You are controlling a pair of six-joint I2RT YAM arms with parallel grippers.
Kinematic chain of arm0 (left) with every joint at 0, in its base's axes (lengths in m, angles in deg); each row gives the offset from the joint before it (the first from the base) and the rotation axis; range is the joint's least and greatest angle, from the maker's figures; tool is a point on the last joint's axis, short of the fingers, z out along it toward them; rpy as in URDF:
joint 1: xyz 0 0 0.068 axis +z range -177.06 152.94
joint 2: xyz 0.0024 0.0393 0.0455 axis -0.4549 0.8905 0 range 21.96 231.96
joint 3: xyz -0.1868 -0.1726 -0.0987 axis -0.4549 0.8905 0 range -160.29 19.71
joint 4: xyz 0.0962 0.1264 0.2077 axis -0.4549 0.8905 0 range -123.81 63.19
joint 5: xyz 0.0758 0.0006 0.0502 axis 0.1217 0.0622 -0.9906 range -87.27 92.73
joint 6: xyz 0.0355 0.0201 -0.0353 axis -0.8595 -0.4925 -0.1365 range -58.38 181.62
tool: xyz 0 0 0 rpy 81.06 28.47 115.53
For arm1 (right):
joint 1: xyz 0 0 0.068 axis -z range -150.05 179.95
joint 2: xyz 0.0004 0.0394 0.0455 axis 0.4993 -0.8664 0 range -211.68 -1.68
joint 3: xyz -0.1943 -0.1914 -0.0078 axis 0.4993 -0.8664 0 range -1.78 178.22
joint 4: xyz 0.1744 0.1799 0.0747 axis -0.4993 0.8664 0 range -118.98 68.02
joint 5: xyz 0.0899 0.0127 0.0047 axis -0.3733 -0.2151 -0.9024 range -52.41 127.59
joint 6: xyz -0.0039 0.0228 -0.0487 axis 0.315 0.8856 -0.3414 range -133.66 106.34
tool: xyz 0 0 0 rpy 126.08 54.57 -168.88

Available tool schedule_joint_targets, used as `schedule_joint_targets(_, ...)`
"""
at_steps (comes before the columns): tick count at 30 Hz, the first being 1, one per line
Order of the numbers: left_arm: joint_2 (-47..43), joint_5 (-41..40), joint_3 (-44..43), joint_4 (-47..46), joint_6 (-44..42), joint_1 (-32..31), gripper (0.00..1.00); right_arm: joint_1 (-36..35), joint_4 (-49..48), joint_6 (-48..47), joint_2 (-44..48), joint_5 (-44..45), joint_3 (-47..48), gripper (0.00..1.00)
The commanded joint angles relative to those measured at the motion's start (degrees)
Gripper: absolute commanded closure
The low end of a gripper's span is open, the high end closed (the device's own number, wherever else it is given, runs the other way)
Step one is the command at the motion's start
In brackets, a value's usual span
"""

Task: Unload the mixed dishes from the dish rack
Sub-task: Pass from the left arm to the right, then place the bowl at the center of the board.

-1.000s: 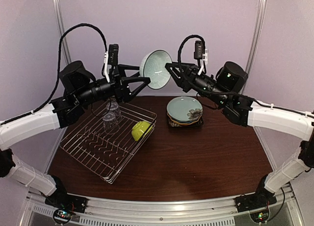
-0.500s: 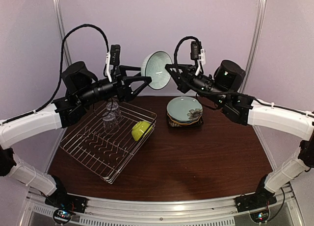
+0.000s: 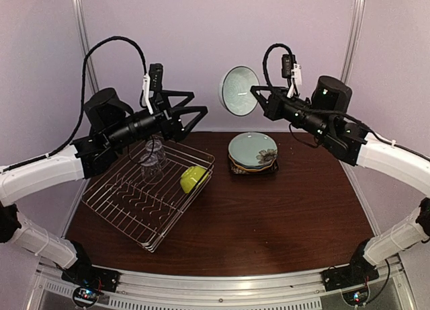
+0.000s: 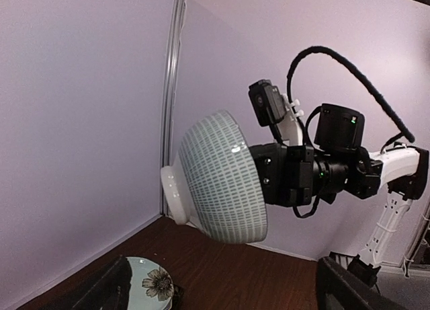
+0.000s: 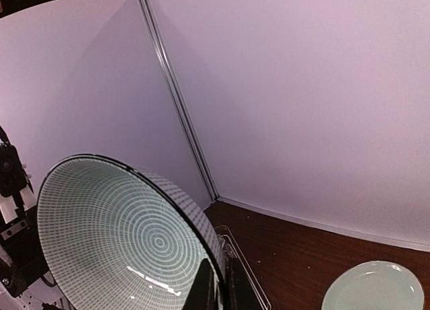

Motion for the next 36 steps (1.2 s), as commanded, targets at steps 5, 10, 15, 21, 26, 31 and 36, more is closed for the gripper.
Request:
schedule_joint_targets(5,-2.54,-8.29,-0.85,7.93,-2.04,-0.19,0.03,11.09,16.12,2.10,3.32,2.38,1.91,1.00)
schedule_joint_targets(10,-2.27,-12.00,-3.35,14.35,-1.60,-0.19,0.03,22.14,24.45,3.68,1.94,1.45,0.98,1.00)
schedule_joint_targets(15,-1.56,-18.36,-6.33,20.91,0.28,-0.19,0.03,30.14,29.80,4.59,-2.80,-0.11,1.38,1.00)
schedule_joint_targets(21,1.87,-27.73,-13.33,33.83,4.62,-0.18,0.03,36.41,29.85,6.82,-10.53,-3.34,2.73,1.00)
schedule_joint_targets(26,1.62,-28.39,-13.37,34.97,5.60,-0.19,0.03,38.82,30.08,7.11,-17.82,-3.17,6.93,1.00)
schedule_joint_targets(31,0.94,-29.12,-12.86,35.35,5.90,-0.19,0.03,40.28,30.76,7.51,-25.95,-4.06,11.72,1.00)
schedule_joint_targets(36,0.64,-30.14,-12.95,36.14,6.12,-0.19,0.03,41.01,30.71,8.80,-32.44,-5.43,14.62,1.00)
